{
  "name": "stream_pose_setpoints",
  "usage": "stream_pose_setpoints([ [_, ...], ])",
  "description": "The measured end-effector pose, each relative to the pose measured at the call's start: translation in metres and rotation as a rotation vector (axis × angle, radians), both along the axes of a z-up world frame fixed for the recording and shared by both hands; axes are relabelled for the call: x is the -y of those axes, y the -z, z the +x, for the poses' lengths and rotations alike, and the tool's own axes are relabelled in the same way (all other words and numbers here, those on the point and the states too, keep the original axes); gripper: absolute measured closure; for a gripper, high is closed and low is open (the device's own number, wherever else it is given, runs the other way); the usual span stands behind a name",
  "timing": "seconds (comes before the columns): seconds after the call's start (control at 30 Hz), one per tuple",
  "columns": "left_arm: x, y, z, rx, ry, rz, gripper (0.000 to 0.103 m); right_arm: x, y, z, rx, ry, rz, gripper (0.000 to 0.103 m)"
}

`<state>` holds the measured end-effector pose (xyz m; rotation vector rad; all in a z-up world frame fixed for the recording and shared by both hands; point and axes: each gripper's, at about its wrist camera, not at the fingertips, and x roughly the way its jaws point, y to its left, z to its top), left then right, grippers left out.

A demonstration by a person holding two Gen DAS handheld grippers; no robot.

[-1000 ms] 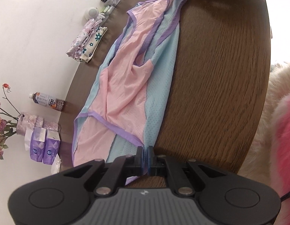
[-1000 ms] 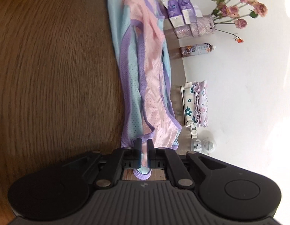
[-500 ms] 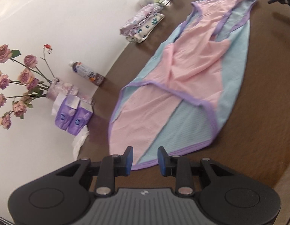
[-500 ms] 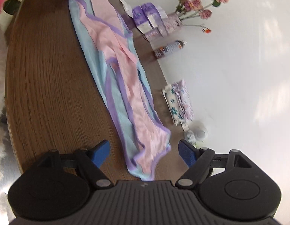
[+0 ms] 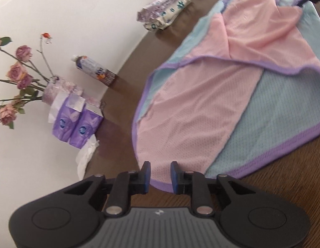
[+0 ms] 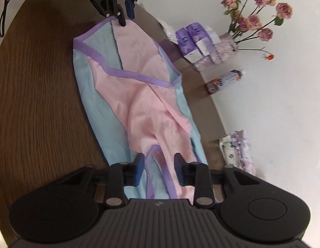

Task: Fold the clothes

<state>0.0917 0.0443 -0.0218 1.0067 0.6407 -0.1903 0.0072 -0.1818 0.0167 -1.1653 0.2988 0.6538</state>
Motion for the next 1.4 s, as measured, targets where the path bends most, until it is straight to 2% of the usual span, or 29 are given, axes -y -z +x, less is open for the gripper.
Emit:
stream_pose_setpoints([
  [0.03,-0.002,0.001,-0.001,-0.011,0.012,0.008,0.099,-0.005,0.0,0.004,-0.017,-0.001,-0.001,0.086],
  [0.13,-0.006,0.006,-0.008,-0.031,0.046,0.039,0.103,-0.017,0.0,0.012,-0.069,-0.006,-0.018,0.097],
  [0.3,-0.009,0.012,-0.028,-0.014,0.056,0.105,0.103,-0.028,0.007,0.008,-0.092,-0.063,-0.056,0.099],
  [0.43,-0.014,0.01,-0.037,-0.012,0.013,0.085,0.103,-0.026,0.004,0.008,-0.094,-0.06,-0.027,0.097],
  [0.47,-0.015,0.007,-0.038,-0.004,-0.006,0.07,0.101,-0.025,0.002,0.008,-0.091,-0.05,-0.013,0.097],
  [0.5,-0.015,0.004,-0.038,0.012,-0.023,0.054,0.09,-0.021,-0.001,0.009,-0.092,-0.028,0.014,0.096],
  [0.53,-0.015,-0.001,-0.039,0.032,-0.042,0.03,0.073,-0.017,-0.005,0.01,-0.095,-0.003,0.044,0.095],
  [0.57,-0.015,-0.008,-0.041,0.063,-0.064,-0.017,0.064,-0.011,-0.01,0.01,-0.105,0.029,0.085,0.088],
  [0.6,-0.015,-0.014,-0.042,0.094,-0.086,-0.065,0.047,-0.005,-0.015,0.011,-0.118,0.064,0.128,0.077],
  [0.63,-0.014,-0.02,-0.044,0.122,-0.109,-0.116,0.039,0.003,-0.02,0.011,-0.13,0.101,0.177,0.06],
  [0.73,-0.007,-0.031,-0.049,0.156,-0.159,-0.289,0.034,0.024,-0.031,0.011,-0.157,0.242,0.339,0.037],
  [0.83,0.007,-0.035,-0.051,0.149,-0.196,-0.481,0.026,0.047,-0.037,0.015,-0.227,0.416,0.529,0.021],
  [0.9,0.015,-0.036,-0.051,0.121,-0.219,-0.609,0.026,0.064,-0.039,0.017,-0.287,0.519,0.667,0.017],
  [1.0,0.025,-0.037,-0.056,0.1,-0.233,-0.736,0.024,0.083,-0.038,0.015,-0.338,0.628,0.827,0.0],
  [1.07,0.031,-0.039,-0.061,0.093,-0.234,-0.803,0.02,0.089,-0.036,0.008,-0.338,0.652,0.855,0.001],
  [1.17,0.036,-0.045,-0.075,0.117,-0.209,-0.831,0.015,0.09,-0.037,-0.004,-0.311,0.678,0.845,0.0],
  [1.23,0.034,-0.048,-0.085,0.148,-0.215,-0.865,0.013,0.089,-0.038,-0.01,-0.315,0.694,0.872,0.0],
  [1.3,0.029,-0.048,-0.095,0.154,-0.236,-0.932,0.013,0.088,-0.037,-0.016,-0.334,0.705,0.907,0.0],
  [1.4,0.023,-0.041,-0.107,0.119,-0.252,-1.033,0.013,0.083,-0.033,-0.026,-0.36,0.723,0.942,0.0],
])
